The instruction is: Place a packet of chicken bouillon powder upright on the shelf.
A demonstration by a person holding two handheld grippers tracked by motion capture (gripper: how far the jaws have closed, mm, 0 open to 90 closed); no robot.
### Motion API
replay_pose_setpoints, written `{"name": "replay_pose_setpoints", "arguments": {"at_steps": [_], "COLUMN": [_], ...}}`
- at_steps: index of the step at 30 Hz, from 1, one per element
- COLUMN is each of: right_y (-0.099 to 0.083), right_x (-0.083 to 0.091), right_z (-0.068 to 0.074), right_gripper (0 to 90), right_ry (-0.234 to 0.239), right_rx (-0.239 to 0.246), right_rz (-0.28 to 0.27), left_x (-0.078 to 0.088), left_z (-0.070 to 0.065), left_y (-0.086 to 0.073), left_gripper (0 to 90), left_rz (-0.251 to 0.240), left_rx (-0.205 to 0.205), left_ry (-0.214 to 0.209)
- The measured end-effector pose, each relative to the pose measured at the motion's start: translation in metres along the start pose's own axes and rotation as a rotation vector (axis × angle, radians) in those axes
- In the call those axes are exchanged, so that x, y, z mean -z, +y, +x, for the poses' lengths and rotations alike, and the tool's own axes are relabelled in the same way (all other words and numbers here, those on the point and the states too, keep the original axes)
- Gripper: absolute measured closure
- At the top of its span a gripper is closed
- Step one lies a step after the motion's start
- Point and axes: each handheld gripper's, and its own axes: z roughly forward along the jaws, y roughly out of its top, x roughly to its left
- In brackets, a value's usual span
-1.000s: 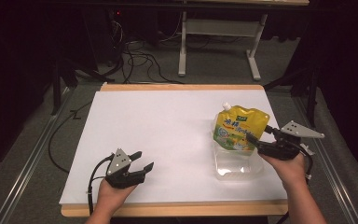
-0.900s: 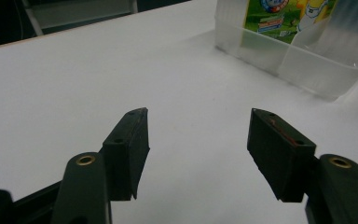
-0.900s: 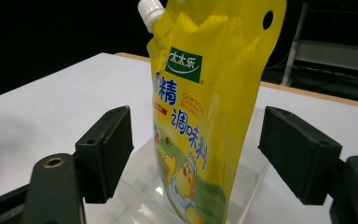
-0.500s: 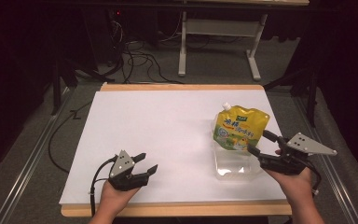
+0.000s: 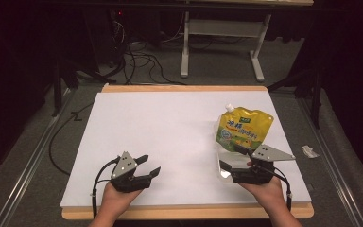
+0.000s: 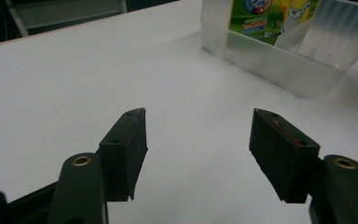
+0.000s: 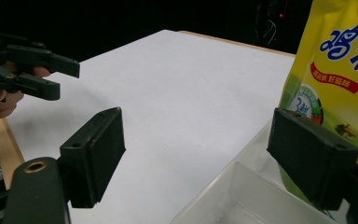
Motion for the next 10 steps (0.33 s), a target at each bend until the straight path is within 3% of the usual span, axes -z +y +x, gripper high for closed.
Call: {"name": "replay_pose_setpoints", "arguments": {"at_steps": [10], "right_y": [-0.0033], "right_x": [0.0026], "right_z": [-0.0044], "right_gripper": [19.6], "right_ry": [-0.013], "right_rx": [-0.002], "right_rz": [0.002], "left_x": [0.0016], "left_z": [0.0003], "left_y": [0.0002], "left_gripper": [37.2], "left_rz": [-0.006], "left_rx": [0.02], "left_ry": [-0.005]}}
